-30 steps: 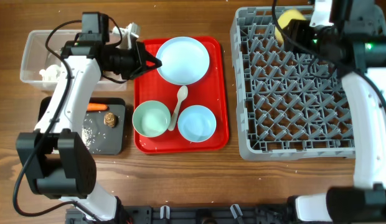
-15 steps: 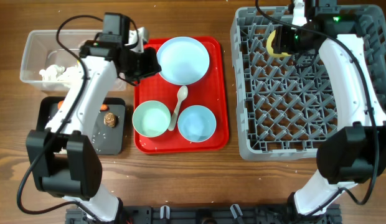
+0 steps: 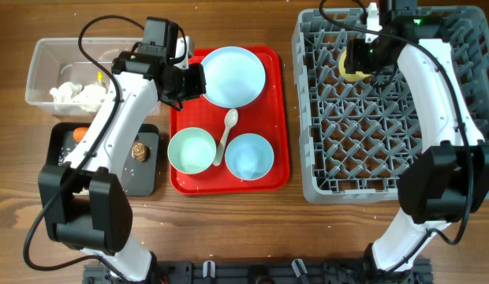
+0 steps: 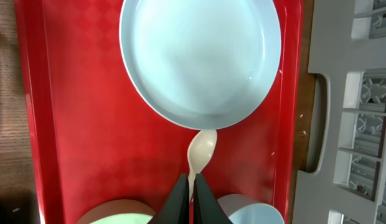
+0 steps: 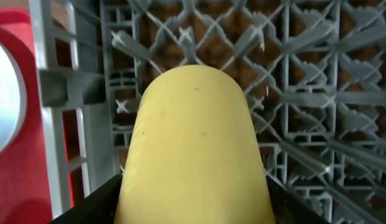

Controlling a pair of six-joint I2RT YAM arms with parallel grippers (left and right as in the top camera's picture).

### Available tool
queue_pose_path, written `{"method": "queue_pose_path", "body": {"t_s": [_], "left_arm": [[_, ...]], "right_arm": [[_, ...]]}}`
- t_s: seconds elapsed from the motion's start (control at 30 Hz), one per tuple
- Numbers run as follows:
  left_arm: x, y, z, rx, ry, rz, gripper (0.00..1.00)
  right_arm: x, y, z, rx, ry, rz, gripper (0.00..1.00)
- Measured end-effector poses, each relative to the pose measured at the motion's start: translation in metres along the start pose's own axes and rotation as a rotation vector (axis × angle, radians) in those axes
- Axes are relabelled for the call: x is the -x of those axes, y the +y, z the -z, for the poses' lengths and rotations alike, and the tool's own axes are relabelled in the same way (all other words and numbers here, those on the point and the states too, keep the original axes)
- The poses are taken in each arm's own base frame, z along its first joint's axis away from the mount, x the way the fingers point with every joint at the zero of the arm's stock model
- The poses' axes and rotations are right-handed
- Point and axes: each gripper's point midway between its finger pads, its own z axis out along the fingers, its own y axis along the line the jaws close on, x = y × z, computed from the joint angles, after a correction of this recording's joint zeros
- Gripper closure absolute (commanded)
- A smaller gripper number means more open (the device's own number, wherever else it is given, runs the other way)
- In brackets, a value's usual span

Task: Sort waste into correct bins and load items into the dishwasher rack
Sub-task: 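Lower the yellow cup upside down into the dish rack with right gripper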

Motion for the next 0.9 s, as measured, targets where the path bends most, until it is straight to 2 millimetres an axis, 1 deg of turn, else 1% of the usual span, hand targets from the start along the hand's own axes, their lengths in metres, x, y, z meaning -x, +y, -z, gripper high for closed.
{"method": "queue_pose_path", "body": {"t_s": [0.23,0.63,0.73,0.9], "left_arm": [[-0.002,0.002,0.000,0.008,0.009,0.003,0.96],[-0.006,0.003,0.000,0.016,0.023,0.008,0.96],[-0.007,0.004,0.000,0.018,0.028,0.009,0.96],[-0.007,0.004,0.000,0.018,0.028,0.009,0.96]], "right_arm": [[-0.015,-0.001,0.000,-0.003,0.061,0.002,0.80],[-0.008,-0.001,0.000,-0.004,0.033,0.003,0.81],[-0.011,-0.001,-0.003,-0.005,0.041,0.002,0.81],[-0.021,-0.002,-0.011,-0.006,0.072,0.002,0.82]]}}
